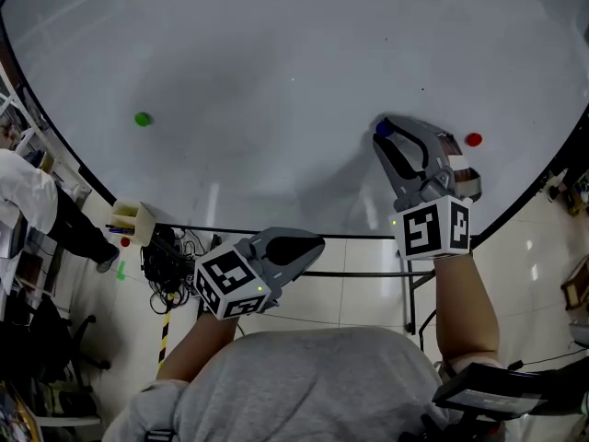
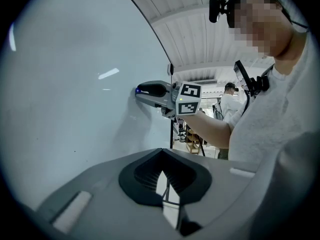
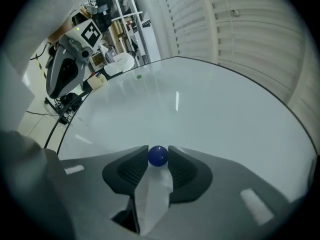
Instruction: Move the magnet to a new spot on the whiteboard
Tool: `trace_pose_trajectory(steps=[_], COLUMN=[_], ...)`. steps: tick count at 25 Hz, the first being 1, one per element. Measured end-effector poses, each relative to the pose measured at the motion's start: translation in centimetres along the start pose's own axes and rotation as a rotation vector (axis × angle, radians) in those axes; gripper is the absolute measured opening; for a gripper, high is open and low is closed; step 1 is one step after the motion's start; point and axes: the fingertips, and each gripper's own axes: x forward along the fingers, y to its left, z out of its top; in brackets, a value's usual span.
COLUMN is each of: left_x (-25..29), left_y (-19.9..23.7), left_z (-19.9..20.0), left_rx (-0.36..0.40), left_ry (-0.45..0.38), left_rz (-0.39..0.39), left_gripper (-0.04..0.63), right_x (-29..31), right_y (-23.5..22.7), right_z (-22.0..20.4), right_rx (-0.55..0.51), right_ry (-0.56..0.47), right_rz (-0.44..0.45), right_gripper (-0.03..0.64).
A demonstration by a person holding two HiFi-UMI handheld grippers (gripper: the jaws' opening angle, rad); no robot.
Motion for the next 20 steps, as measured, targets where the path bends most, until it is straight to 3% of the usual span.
trace_pose_trajectory(steps=[11, 14, 17, 20], left_x=[-0.4, -0.3, -0.2, -0.4], left_y=[0.6, 0.6, 0.6, 0.5], left_z=[0.2, 0.3, 0.3, 0.6], left_rx=[-0.005, -0.001, 0.000, 0.010], left_ry=[-0.009, -0.011, -0.014, -0.023], left_rz=[0.010, 0.005, -0.002, -0.007], left_gripper=[-0.018, -0.018, -0.018, -0.018], right_x=[1.0, 1.1, 0.1, -2.3], right_y=[0.7, 0.9, 0.7, 0.8], right_z=[-1.0, -0.8, -0.1, 1.1], right_rx=[-0.119, -0.090, -0.018, 0.061], right_ry=[0.030, 0.027, 0.000, -0.040], right_rz=[-0.064, -0.037, -0.023, -0.019], right_gripper=[0.117, 0.119, 0.193, 0.192])
